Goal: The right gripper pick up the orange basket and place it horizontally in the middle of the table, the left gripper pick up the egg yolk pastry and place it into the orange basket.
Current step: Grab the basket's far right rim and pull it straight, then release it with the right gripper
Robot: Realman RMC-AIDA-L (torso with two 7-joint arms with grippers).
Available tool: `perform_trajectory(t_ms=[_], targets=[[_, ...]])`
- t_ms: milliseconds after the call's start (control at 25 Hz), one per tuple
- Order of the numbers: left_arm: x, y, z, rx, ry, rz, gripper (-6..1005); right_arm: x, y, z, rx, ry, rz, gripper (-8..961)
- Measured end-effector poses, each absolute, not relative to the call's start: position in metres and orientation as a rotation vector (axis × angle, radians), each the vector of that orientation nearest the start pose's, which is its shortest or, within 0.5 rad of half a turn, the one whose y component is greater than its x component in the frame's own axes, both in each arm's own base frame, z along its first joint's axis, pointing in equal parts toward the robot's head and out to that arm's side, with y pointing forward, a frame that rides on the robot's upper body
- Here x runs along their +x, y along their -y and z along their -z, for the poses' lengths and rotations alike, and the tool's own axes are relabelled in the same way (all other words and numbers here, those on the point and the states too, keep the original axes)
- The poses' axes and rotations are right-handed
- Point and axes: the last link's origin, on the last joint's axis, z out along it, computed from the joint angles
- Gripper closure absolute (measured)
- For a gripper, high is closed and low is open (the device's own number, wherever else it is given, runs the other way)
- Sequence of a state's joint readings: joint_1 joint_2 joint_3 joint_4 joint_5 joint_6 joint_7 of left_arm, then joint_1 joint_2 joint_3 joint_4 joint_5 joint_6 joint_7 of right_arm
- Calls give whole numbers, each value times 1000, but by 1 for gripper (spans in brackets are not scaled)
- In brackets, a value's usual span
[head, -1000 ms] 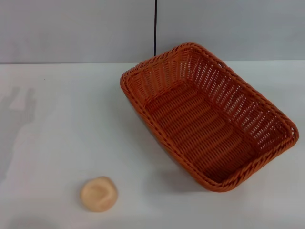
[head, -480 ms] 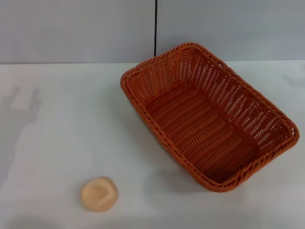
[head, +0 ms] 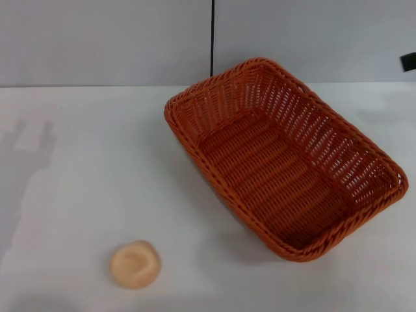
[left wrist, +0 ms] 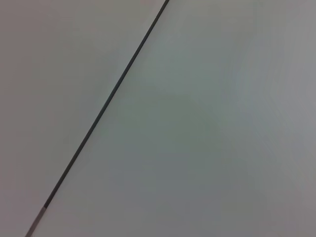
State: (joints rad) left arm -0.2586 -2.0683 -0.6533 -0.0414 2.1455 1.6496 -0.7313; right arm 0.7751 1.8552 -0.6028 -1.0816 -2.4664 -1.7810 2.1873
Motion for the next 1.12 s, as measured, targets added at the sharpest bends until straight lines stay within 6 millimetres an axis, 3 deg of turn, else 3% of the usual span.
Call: perform_trajectory(t_ms=[400,800,1120], targets=[[-348,-250,-25,-1423,749,1244,406,216,-400,-108,-2639,-1075,47,128],[-348,-252,-24,-1423,755,1237,405,218,-403,-76,-2665,-1100,112,160],[-348,-254,-24,-1426,759,1234,405,226,-404,-61,-2634,-1120,164,210]])
